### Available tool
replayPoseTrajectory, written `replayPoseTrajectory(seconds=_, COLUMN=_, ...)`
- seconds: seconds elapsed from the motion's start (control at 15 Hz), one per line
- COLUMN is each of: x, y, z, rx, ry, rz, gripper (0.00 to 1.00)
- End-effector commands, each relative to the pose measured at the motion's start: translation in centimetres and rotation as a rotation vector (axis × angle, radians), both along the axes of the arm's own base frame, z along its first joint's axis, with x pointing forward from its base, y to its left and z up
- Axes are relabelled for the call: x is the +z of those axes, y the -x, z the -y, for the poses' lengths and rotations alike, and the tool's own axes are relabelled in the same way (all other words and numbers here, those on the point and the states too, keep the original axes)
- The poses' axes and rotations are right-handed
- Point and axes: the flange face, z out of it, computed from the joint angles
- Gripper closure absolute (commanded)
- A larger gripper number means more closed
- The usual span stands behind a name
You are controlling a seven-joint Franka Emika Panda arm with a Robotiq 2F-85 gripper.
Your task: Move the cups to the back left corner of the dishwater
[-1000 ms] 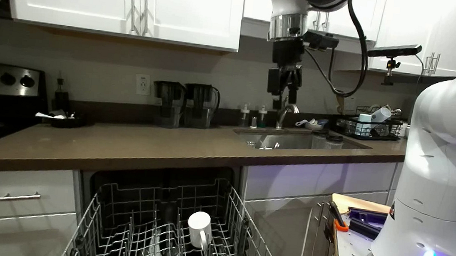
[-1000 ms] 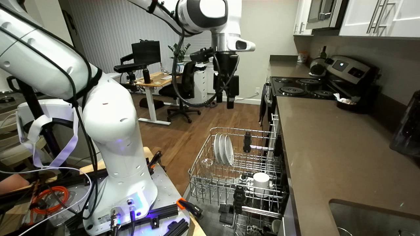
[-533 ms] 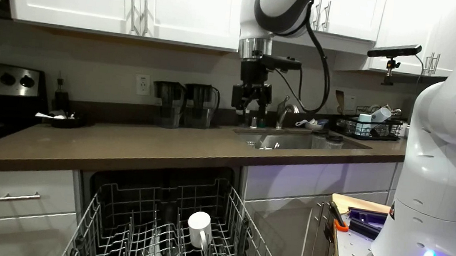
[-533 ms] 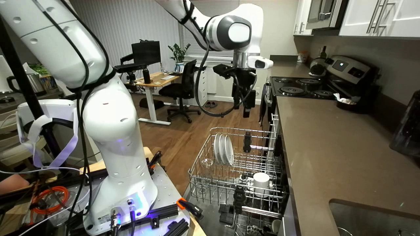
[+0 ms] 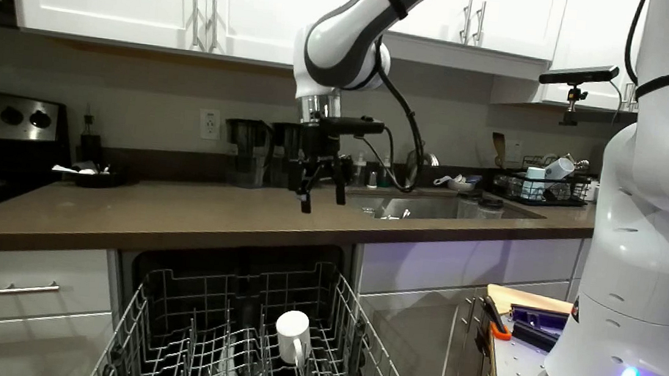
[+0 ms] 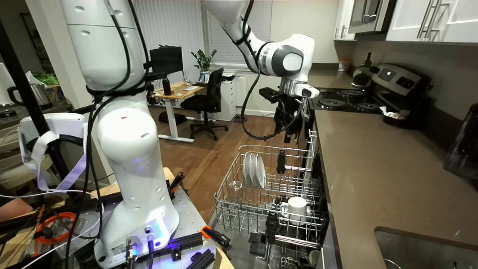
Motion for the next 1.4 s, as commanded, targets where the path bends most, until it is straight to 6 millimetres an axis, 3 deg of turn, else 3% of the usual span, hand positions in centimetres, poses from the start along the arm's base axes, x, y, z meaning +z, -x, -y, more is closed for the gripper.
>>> replayPoseTrajectory(seconds=0.0, x=-3.7, y=-3.7, z=-1.5, rx=-0.059, ry=0.068, rz=-0.024, gripper=0.00)
replayPoseTrajectory(seconds=0.2, x=-6.1, y=-5.1, z=-2.1, rx=-0.082, ry=0.144, rz=-0.029, gripper=0.00)
replayPoseTrajectory(seconds=0.27, x=-5.7, y=-5.3, z=-2.2, rx=-0.047, ry=0.127, rz=-0.025, gripper=0.00)
replayPoseTrajectory(seconds=0.33, x=-5.8, y=-4.2, z=-2.2, rx=-0.054, ry=0.110, rz=-0.044, gripper=0.00)
replayPoseTrajectory(seconds=0.67, x=-6.1, y=-5.0, z=-2.2, rx=-0.050, ry=0.116, rz=-0.037, gripper=0.00)
replayPoseTrajectory(seconds=1.0, x=-9.8, y=-5.8, z=-4.2, rx=-0.109, ry=0.151, rz=-0.049, gripper=0.00)
replayPoseTrajectory(seconds=1.33, x=-14.9, y=-6.4, z=-6.9, rx=-0.229, ry=0.245, rz=-0.033, gripper=0.00)
